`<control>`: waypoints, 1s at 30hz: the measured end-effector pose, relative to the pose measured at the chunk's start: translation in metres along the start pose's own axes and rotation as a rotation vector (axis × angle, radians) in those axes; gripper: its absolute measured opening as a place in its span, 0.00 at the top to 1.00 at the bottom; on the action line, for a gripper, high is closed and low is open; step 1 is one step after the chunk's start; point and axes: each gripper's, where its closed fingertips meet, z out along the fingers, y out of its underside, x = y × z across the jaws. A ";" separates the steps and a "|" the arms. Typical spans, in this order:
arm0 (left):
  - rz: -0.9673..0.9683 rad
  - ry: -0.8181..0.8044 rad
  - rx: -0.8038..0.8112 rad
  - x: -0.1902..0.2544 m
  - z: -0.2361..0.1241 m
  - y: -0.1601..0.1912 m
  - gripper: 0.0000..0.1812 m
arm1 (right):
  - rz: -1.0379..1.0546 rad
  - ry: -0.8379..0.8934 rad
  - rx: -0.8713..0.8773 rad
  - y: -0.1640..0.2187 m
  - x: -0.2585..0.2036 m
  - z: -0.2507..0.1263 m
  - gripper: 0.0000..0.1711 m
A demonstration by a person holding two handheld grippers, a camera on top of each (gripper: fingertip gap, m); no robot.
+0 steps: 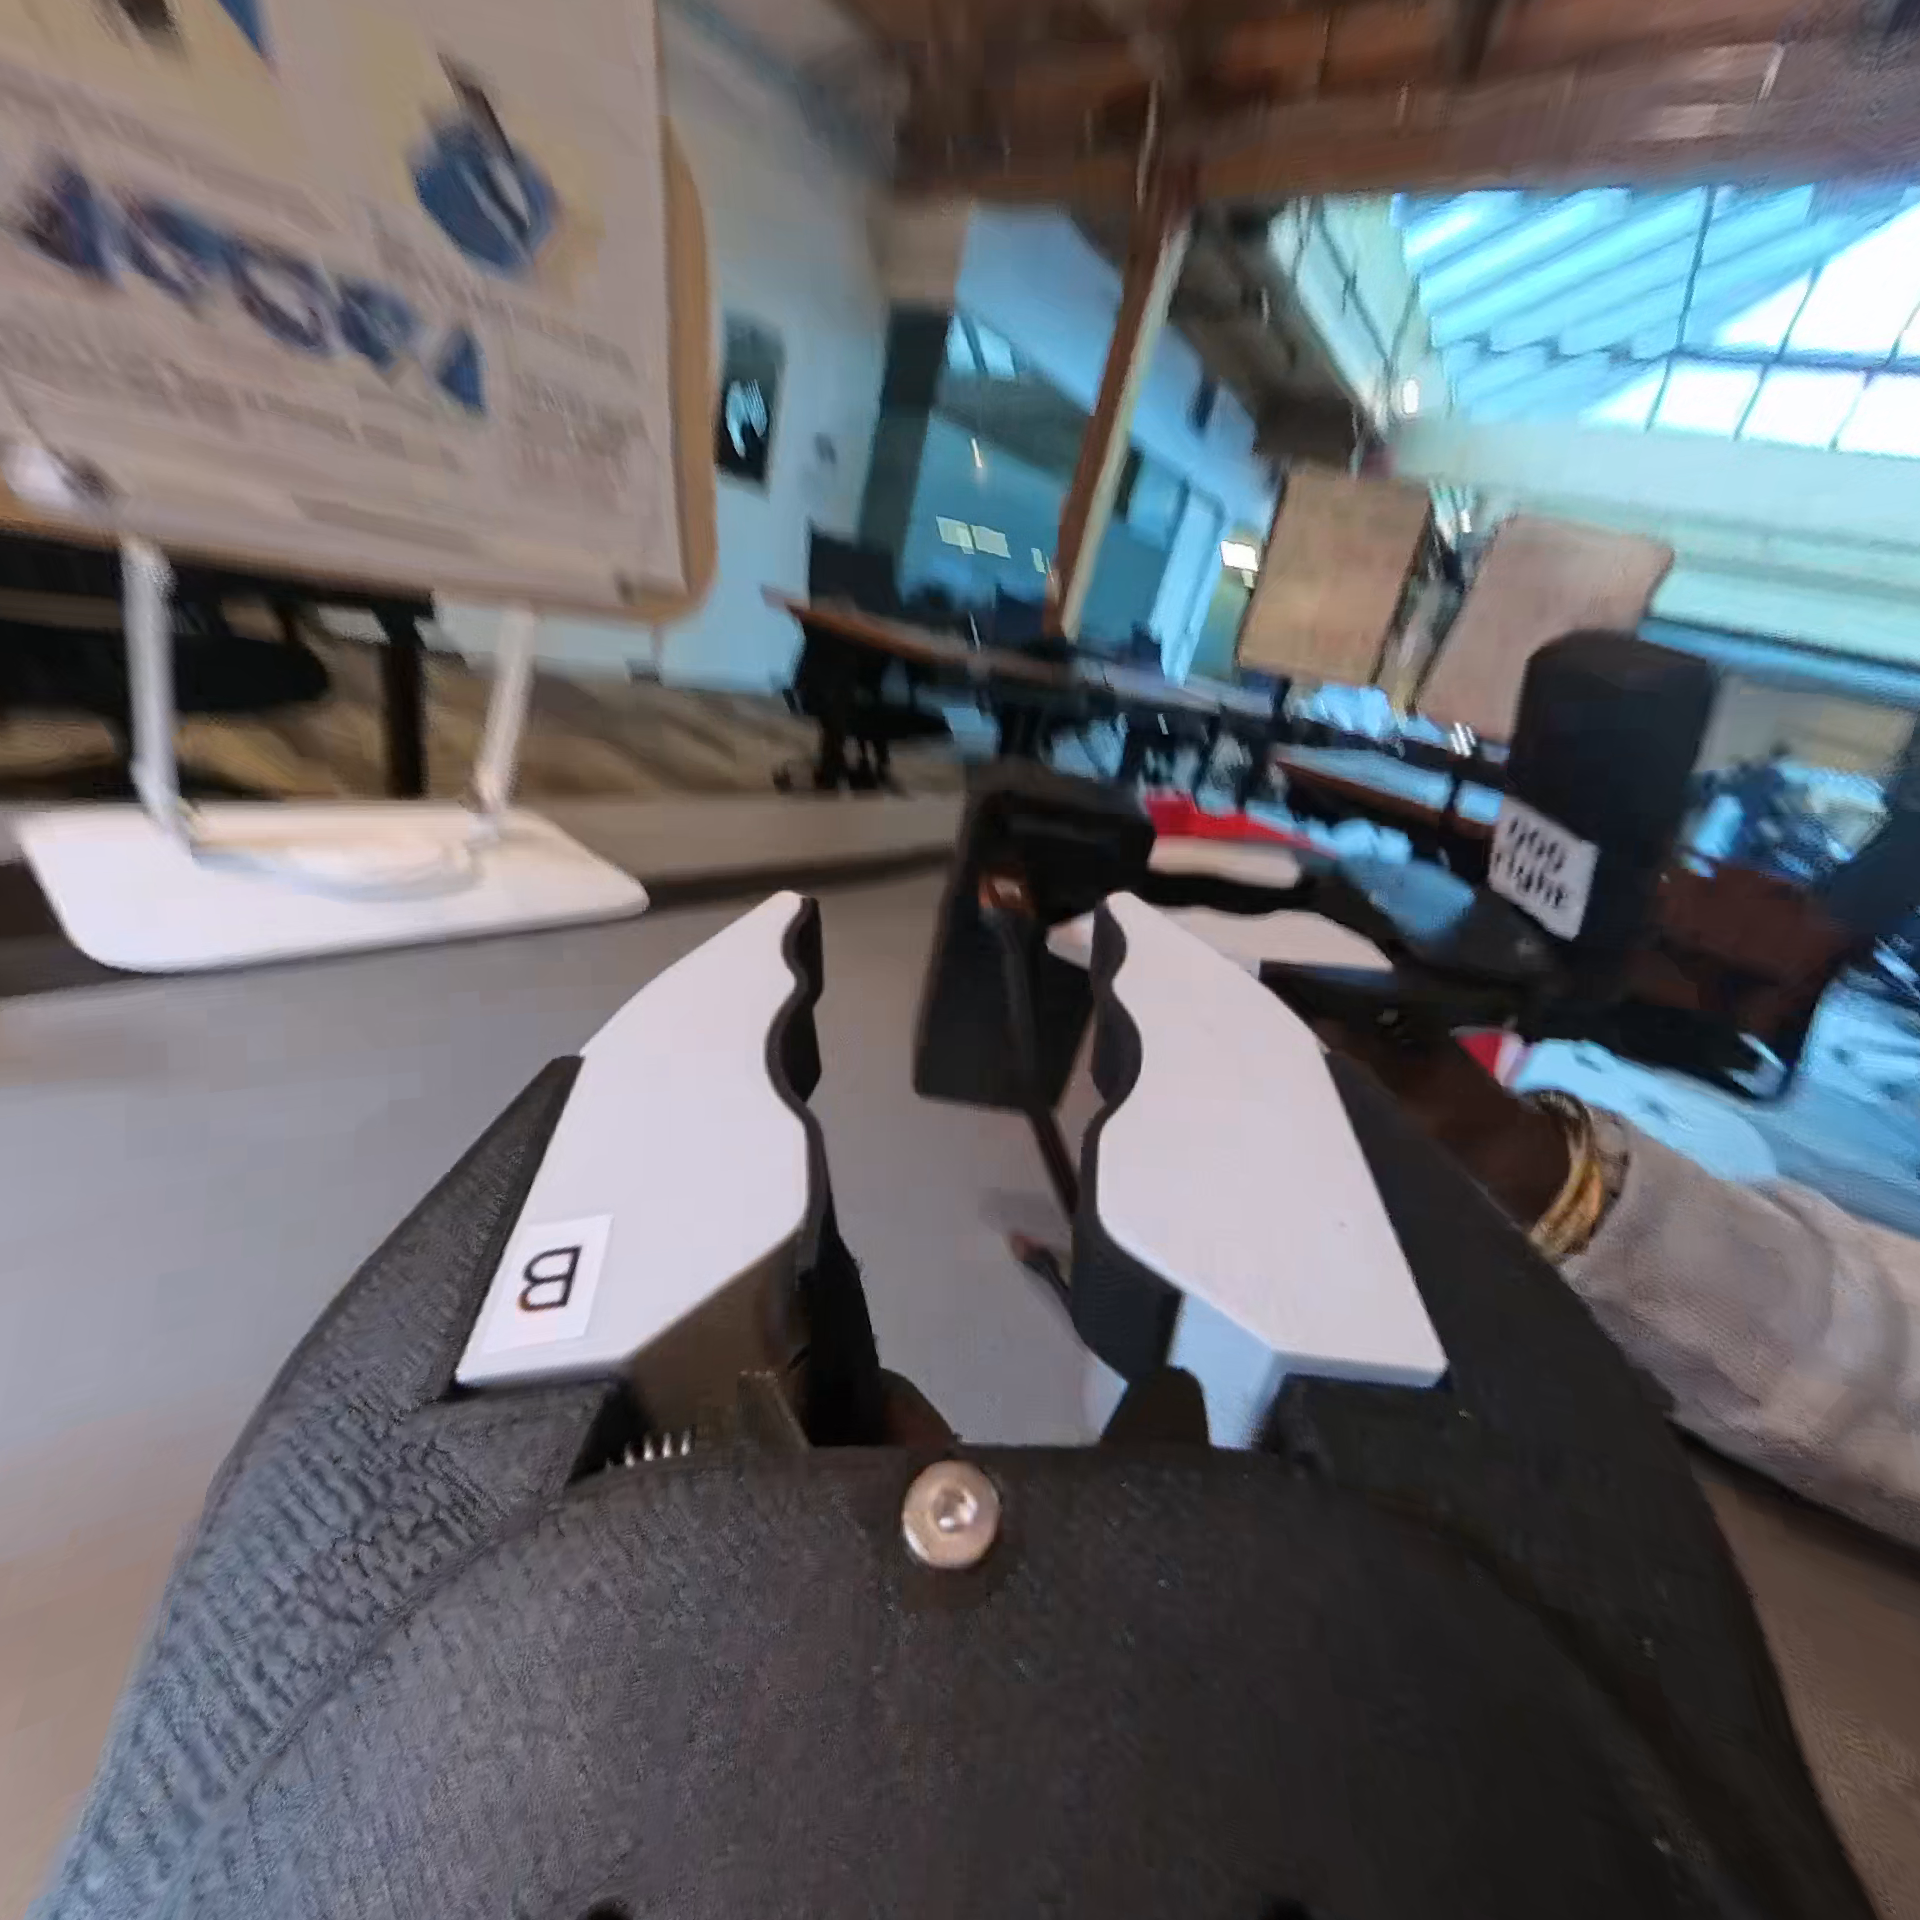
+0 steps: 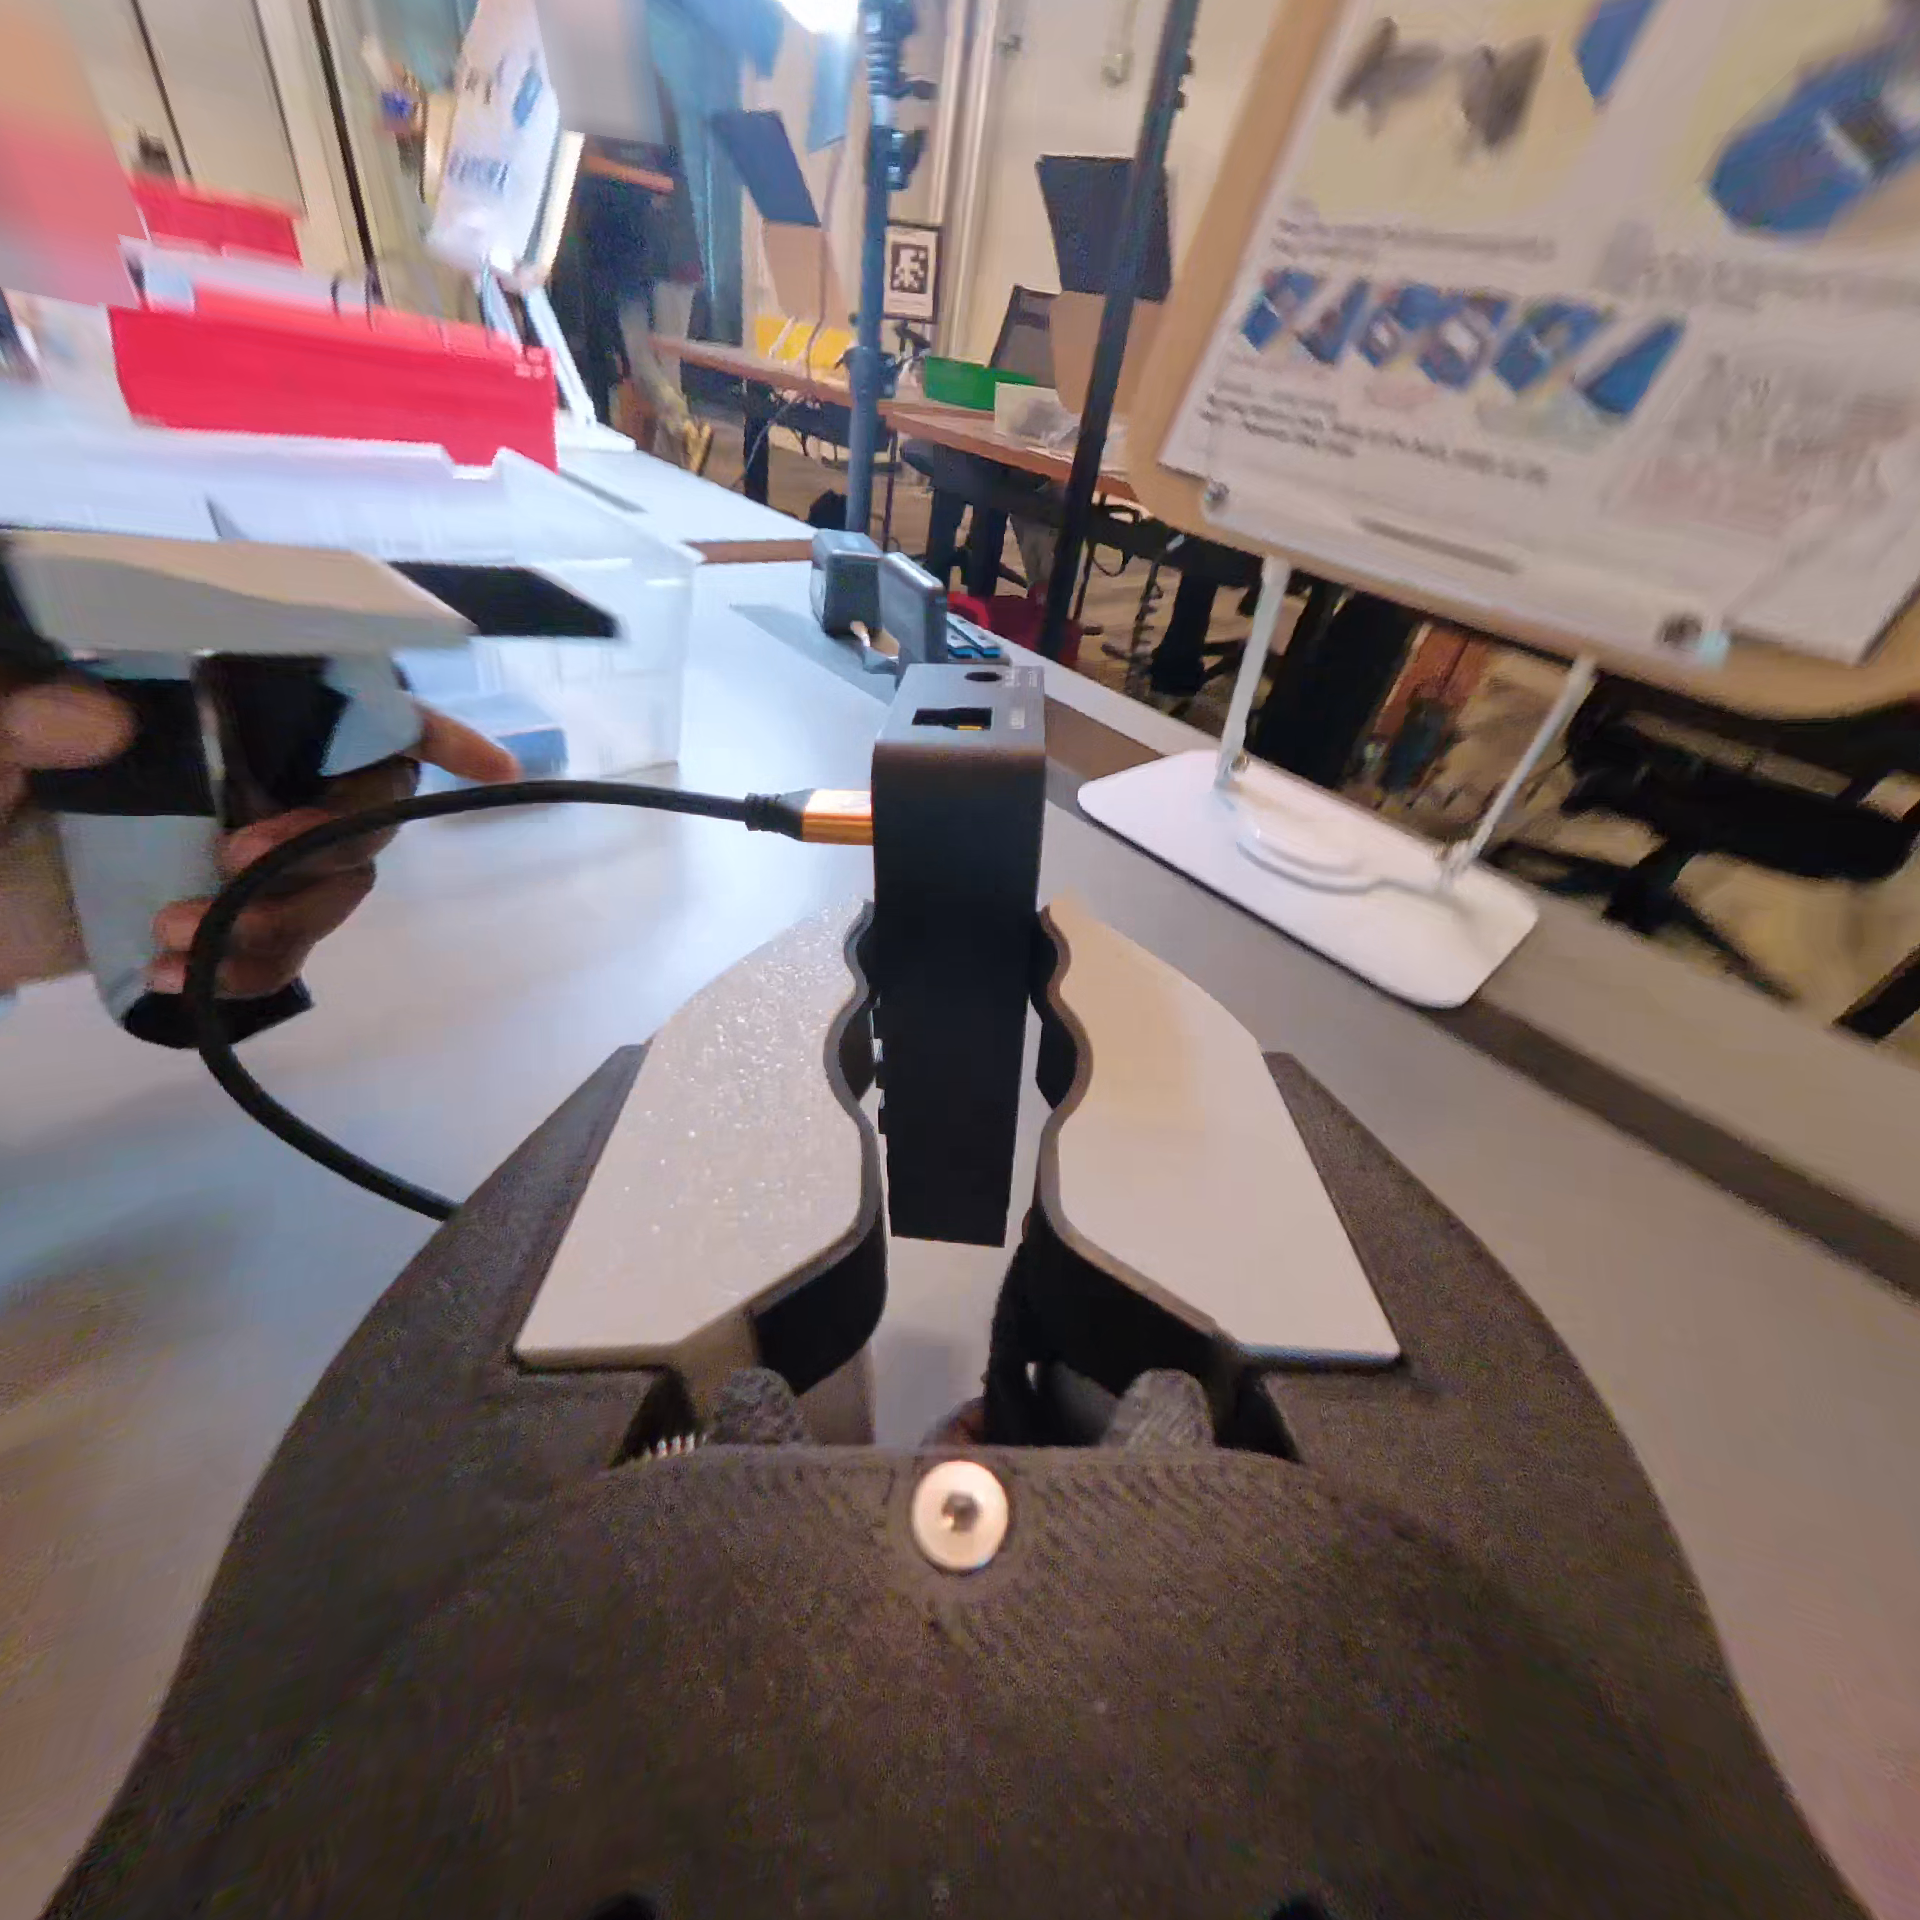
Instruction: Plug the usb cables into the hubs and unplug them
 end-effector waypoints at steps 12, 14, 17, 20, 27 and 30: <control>0.184 -0.023 0.028 0.006 0.001 0.003 0.72 | 0.050 -0.063 -0.121 0.054 0.028 0.006 0.84; 0.185 -0.021 0.021 0.005 0.001 0.005 0.72 | 0.054 -0.044 -0.155 0.058 0.032 0.004 0.83; 0.193 -0.025 0.003 0.004 0.002 0.009 0.73 | 0.044 -0.018 -0.231 0.068 0.039 -0.001 0.83; 0.198 -0.020 -0.005 0.005 0.003 0.012 0.73 | 0.061 -0.025 -0.248 0.069 0.040 -0.005 0.83; 0.163 0.002 -0.018 0.007 0.003 0.013 0.74 | 0.105 -0.007 -0.177 0.047 0.043 -0.008 0.56; 0.156 0.012 -0.040 0.008 0.004 0.015 0.73 | 0.080 0.055 0.019 0.012 0.050 -0.016 0.47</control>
